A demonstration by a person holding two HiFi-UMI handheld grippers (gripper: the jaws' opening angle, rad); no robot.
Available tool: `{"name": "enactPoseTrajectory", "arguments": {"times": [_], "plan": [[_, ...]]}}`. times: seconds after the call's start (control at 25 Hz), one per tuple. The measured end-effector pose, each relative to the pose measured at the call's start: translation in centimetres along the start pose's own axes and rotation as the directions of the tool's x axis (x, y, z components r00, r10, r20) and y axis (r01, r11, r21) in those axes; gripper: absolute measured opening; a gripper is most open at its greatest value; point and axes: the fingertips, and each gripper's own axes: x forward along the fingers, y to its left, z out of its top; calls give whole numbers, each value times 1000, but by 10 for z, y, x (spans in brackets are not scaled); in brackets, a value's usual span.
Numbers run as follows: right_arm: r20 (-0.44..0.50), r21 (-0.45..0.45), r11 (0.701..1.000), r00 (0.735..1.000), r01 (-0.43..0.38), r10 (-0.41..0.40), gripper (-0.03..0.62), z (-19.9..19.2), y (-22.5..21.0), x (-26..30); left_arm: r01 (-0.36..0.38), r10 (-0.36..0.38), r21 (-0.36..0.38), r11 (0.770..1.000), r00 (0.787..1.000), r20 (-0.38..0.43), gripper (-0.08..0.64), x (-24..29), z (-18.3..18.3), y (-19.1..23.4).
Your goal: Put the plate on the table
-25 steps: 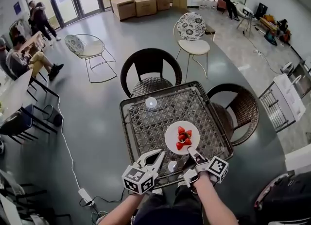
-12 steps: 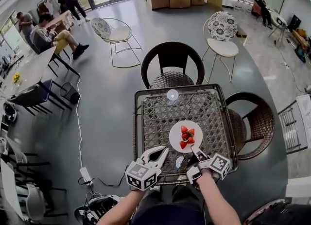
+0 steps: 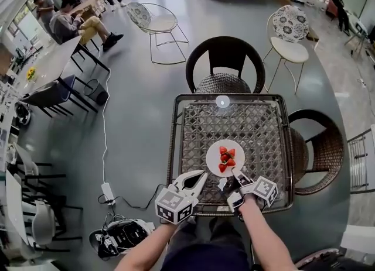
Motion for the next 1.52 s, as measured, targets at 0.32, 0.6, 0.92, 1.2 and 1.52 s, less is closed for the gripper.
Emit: {"name": "enactPoseTrajectory", "arguments": {"times": [0.32, 0.6, 0.92, 1.2, 1.52], "plan": [[-82, -11, 998, 995, 54, -55, 12, -25, -26, 29, -30, 28, -41, 999, 999, -40, 6, -2, -25, 18], [-120, -34, 994, 987, 100, -104, 12, -33, -42, 48, -21, 17, -71, 997, 998, -59, 6, 2, -41, 18], [-139, -48, 990, 981, 130, -135, 12, -39, -60, 57, -24, 17, -99, 995, 998, -66, 6, 1, -52, 20], [-153, -74, 986, 976, 147, -157, 12, -41, -65, 61, -24, 15, -109, 994, 997, -77, 6, 2, -56, 21], [-153, -219, 947, 951, 234, -270, 16, -41, -71, 65, -18, 8, -113, 993, 996, -85, 6, -1, -59, 26]]}}
